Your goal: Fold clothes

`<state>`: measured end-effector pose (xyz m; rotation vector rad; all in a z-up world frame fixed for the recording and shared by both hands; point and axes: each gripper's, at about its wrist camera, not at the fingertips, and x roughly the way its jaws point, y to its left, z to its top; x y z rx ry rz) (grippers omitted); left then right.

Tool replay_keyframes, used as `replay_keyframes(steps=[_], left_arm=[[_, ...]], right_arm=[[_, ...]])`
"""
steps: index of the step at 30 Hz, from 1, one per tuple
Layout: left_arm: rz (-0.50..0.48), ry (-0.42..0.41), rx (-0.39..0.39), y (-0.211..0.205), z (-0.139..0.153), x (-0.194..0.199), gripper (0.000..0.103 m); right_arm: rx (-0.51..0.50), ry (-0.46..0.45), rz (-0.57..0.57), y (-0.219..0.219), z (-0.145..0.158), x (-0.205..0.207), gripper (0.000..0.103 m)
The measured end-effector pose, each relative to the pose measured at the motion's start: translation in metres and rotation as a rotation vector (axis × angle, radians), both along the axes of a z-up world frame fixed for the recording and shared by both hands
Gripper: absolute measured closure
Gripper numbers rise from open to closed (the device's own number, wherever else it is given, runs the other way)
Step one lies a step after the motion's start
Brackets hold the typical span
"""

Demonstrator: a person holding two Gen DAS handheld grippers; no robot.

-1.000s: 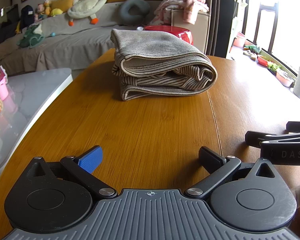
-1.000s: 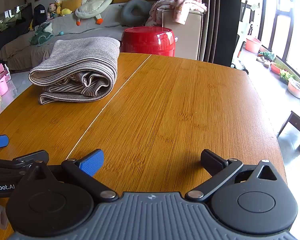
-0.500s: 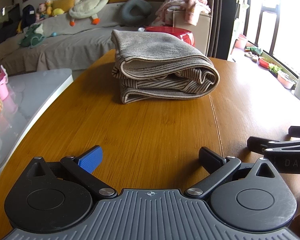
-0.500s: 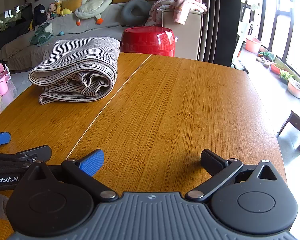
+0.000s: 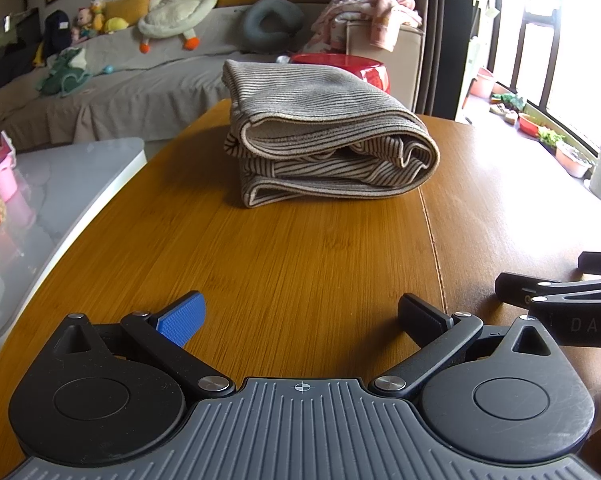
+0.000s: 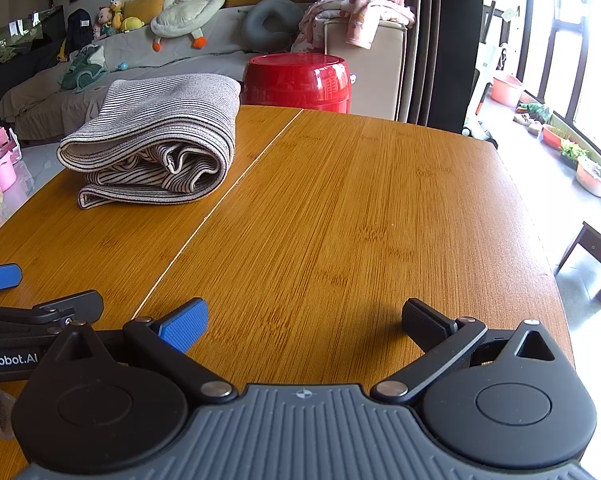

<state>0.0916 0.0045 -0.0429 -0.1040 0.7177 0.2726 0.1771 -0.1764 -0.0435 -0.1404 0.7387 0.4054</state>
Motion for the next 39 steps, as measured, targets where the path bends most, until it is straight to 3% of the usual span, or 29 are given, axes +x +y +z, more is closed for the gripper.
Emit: replay_keyframes(steps=[15,39], left_arm=[[0.000,-0.017,-0.029,0.0032,0.0011,-0.0002,0.000],[-0.003,-0.005,-0.010,0.0012,0.0004,0.0011,0.000]], right_arm=[[0.000,0.000,0.000,-0.0001,0.0001,-0.0002,0.000],[0.000,0.000,0.000,-0.0002,0.0001,-0.0001,0.000]])
